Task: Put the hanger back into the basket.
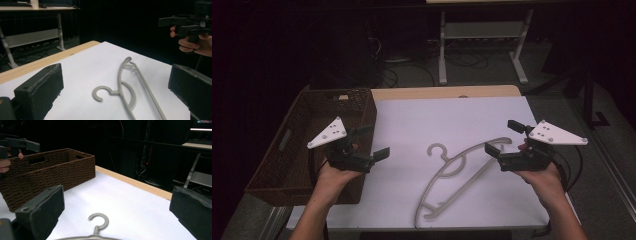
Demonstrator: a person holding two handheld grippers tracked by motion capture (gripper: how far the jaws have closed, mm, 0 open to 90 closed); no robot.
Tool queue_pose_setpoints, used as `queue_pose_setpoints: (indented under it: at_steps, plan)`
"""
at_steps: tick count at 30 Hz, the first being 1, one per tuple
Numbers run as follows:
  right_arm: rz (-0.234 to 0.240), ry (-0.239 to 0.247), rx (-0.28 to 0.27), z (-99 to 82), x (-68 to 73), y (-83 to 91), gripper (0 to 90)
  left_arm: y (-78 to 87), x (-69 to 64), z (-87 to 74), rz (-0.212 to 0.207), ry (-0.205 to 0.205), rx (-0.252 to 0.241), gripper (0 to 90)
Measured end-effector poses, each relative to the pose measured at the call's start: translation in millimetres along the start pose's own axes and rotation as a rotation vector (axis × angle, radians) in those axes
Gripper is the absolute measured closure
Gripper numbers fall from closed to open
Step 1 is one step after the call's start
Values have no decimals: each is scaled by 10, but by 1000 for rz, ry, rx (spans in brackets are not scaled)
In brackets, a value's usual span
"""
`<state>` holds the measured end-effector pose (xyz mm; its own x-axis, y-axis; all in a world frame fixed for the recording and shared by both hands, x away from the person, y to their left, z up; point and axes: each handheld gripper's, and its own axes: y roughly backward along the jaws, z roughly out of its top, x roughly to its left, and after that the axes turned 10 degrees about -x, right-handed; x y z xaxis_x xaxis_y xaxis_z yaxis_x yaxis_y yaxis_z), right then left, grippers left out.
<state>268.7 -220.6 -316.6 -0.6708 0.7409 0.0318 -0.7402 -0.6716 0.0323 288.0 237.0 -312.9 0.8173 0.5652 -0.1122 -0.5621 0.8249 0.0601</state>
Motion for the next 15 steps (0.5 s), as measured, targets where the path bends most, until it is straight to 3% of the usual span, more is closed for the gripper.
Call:
queue_pose_setpoints:
  at_steps: [15]
  plan:
    - [-15, -3, 44, -119, -56, 1, 0, -217, -140, -81, -35, -2, 52, 0]
